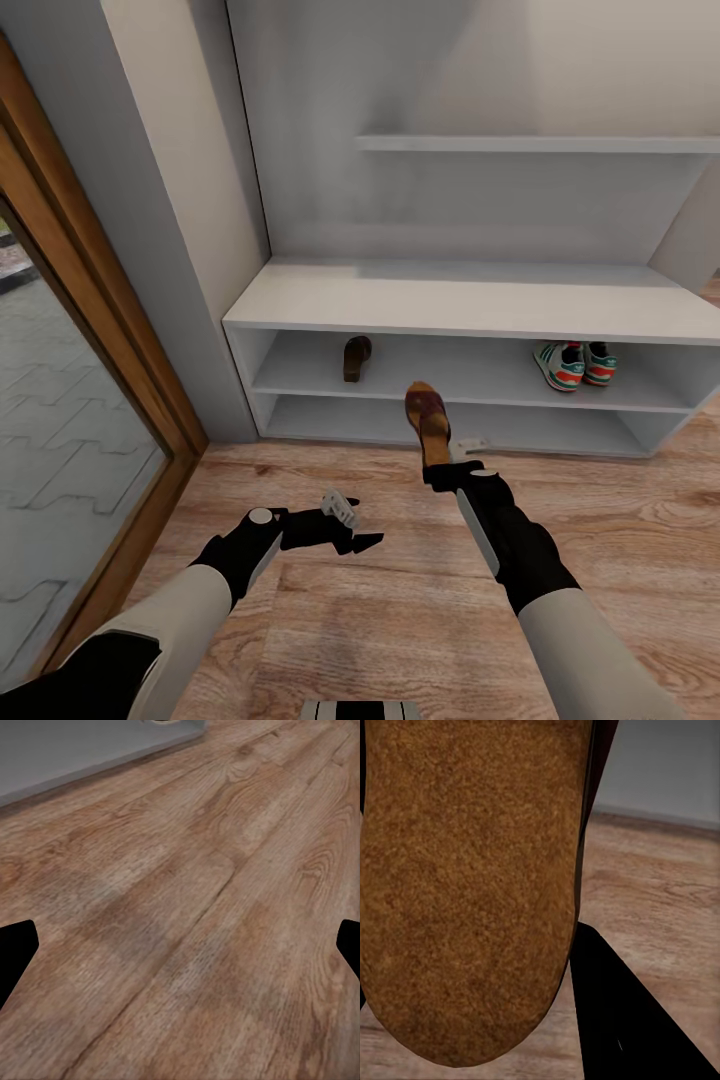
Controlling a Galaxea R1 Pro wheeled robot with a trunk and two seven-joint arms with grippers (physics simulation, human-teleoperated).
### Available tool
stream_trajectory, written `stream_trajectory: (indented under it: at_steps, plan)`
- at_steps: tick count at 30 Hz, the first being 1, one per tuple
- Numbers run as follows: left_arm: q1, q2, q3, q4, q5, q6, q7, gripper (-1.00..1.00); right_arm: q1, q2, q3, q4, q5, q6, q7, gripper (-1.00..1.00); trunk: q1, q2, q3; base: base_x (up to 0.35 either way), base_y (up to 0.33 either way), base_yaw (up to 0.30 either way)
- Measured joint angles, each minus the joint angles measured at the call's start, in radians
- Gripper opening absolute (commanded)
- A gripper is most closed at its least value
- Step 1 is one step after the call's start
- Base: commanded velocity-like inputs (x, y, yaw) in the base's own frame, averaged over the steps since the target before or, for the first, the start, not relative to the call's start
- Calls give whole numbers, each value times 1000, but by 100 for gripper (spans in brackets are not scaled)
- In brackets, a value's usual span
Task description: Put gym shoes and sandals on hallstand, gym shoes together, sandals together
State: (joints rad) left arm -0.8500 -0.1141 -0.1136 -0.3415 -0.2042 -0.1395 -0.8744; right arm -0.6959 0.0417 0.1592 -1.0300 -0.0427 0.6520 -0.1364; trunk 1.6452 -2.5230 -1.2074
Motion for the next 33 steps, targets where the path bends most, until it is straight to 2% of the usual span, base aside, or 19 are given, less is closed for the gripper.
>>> stream_trajectory:
  at_steps: [8,13,20,33]
  plan:
    - [0,0,-2,0,0,0,-13,100,-8,1,0,57,0,0,0,-100,0,0,0,0,0,0]
    - [0,-1,-16,0,0,0,-24,100,-13,1,0,105,0,0,0,-100,0,0,0,0,0,0]
    - [0,0,-53,0,0,0,-26,100,-14,2,0,116,0,0,0,-100,0,0,0,0,0,0]
    - [0,0,-60,0,0,1,-26,100,-14,2,0,117,0,0,-1,-100,0,0,0,52,54,0]
